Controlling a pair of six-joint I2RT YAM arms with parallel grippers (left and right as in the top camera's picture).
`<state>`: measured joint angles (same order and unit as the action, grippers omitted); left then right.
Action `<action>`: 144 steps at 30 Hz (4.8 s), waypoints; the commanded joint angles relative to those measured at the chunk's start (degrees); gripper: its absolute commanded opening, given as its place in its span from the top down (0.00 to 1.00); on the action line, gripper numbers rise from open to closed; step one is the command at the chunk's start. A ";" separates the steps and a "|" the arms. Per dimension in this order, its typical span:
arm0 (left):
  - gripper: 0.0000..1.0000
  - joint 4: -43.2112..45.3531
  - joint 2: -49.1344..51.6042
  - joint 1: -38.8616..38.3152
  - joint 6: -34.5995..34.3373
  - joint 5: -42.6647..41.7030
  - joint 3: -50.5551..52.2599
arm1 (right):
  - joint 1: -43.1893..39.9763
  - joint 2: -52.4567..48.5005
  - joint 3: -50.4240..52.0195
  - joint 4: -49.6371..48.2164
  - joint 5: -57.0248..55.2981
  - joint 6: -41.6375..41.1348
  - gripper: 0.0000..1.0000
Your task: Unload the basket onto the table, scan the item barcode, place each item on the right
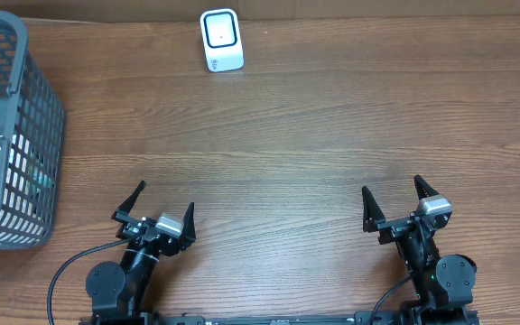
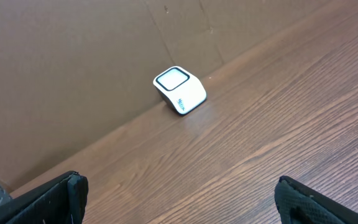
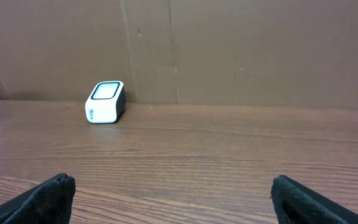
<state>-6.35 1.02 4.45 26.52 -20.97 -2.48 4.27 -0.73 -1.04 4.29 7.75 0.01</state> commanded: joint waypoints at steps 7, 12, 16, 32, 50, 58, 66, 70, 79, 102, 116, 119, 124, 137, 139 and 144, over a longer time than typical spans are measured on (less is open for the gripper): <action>0.01 0.33 -0.81 -0.61 -3.85 1.07 0.61 | 0.22 0.57 0.59 -0.26 0.42 -0.20 0.01; 0.00 0.63 -0.79 -0.61 -8.70 3.30 -0.02 | 0.22 0.57 0.59 -0.26 0.42 -0.20 0.00; 0.00 0.61 -0.66 -0.59 -12.55 3.63 -2.05 | 0.22 0.57 0.59 -0.26 0.42 -0.20 0.00; 0.00 -5.62 23.58 -0.61 -18.88 1.81 -25.22 | 0.22 0.57 0.59 -0.26 0.42 -0.20 0.00; 0.00 -55.41 67.21 -0.61 -18.88 -10.78 -83.03 | 0.22 0.57 0.59 -0.26 0.42 -0.20 0.00; 0.01 -56.26 72.15 -0.61 -21.33 -16.11 -83.52 | 0.22 0.57 0.59 -0.26 0.42 -0.20 0.01; 0.01 -56.50 75.71 2.34 -32.39 -8.98 -87.45 | 0.22 0.57 0.59 -0.26 0.42 -0.20 0.00; 0.00 -59.43 78.88 6.93 -35.06 -5.27 -97.48 | 0.22 0.57 0.59 -0.26 0.42 -0.20 0.00; 0.00 -65.81 85.22 21.62 -43.95 12.94 -117.66 | 0.22 0.57 0.59 -0.26 0.42 -0.22 0.01; 0.00 -61.24 95.19 46.93 -23.17 19.43 -101.13 | 0.22 0.57 0.59 -0.26 0.42 -0.20 0.01; 0.01 -57.42 113.50 46.99 -3.76 5.86 -100.80 | 0.22 0.57 0.59 -0.26 0.42 -0.20 0.00; 0.03 -57.09 115.91 47.01 -2.19 5.92 -100.80 | 0.22 0.57 0.59 -0.26 0.42 -0.22 0.00; 0.01 -55.04 117.85 47.06 -0.20 6.58 -100.80 | 0.22 0.57 0.59 -0.26 0.42 -0.22 0.00; 0.01 -51.15 120.65 49.33 0.72 7.96 -100.78 | 0.22 0.57 0.59 -0.26 0.42 -0.20 0.00; 0.00 -50.49 121.24 49.75 0.66 8.02 -100.78 | 0.22 0.57 0.59 -0.26 0.42 -0.20 0.00; 0.00 -50.53 124.26 49.96 -0.35 7.50 -100.78 | 0.22 0.57 0.59 -0.26 0.42 -0.22 0.00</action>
<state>-56.95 122.28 54.15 25.91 -13.08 -103.46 4.27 -0.73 -1.06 4.29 8.12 0.01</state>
